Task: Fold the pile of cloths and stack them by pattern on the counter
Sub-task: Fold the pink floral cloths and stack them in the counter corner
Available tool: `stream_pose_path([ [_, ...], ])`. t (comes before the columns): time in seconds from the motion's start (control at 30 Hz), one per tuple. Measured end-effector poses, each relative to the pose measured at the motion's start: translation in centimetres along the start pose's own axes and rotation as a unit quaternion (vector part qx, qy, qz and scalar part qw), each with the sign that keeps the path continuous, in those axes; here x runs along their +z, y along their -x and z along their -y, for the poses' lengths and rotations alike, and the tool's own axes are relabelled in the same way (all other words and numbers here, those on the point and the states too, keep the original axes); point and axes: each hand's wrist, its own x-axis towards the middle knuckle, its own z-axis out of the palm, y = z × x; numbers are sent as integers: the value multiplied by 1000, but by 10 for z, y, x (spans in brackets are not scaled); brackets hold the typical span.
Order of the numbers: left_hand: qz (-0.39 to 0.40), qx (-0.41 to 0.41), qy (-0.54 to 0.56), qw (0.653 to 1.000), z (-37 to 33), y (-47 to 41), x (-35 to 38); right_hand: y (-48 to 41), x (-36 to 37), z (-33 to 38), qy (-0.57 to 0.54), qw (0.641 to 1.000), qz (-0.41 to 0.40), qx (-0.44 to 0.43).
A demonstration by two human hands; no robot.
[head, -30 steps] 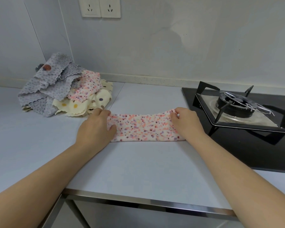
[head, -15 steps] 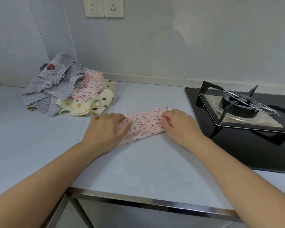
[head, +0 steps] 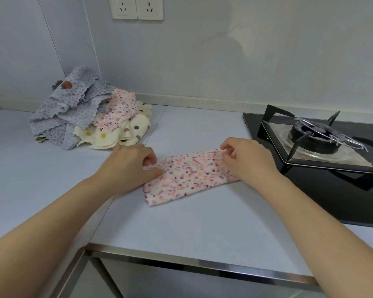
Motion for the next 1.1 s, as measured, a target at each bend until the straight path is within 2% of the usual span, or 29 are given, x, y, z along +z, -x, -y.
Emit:
stream_pose_path([
  [0.1, 58, -71, 98, 991, 1, -3, -4, -6, 3, -9, -18, 997, 64, -39],
  [0.17, 77, -79, 116, 987, 3, -5, -6, -7, 4, -11, -6, 993, 108, -56],
  [0.3, 78, -87, 122, 986, 9, -5, -11, -2, -3, -12, -34, 987, 146, -59],
  [0.5, 75, -69, 104, 989, 8, -5, -6, -2, -6, -16, -42, 995, 77, -52],
  [0.7, 64, -65, 95, 991, 7, -5, -8, -3, -3, -21, -20, 988, 142, -60],
  [0.97, 14, 43, 115, 992, 11, 1, -9, -5, -4, -21, 5, 993, 116, -35],
  [1.1, 0, 58, 115, 992, 14, 1, -11, -6, -5, -23, -56, 994, 85, -33],
])
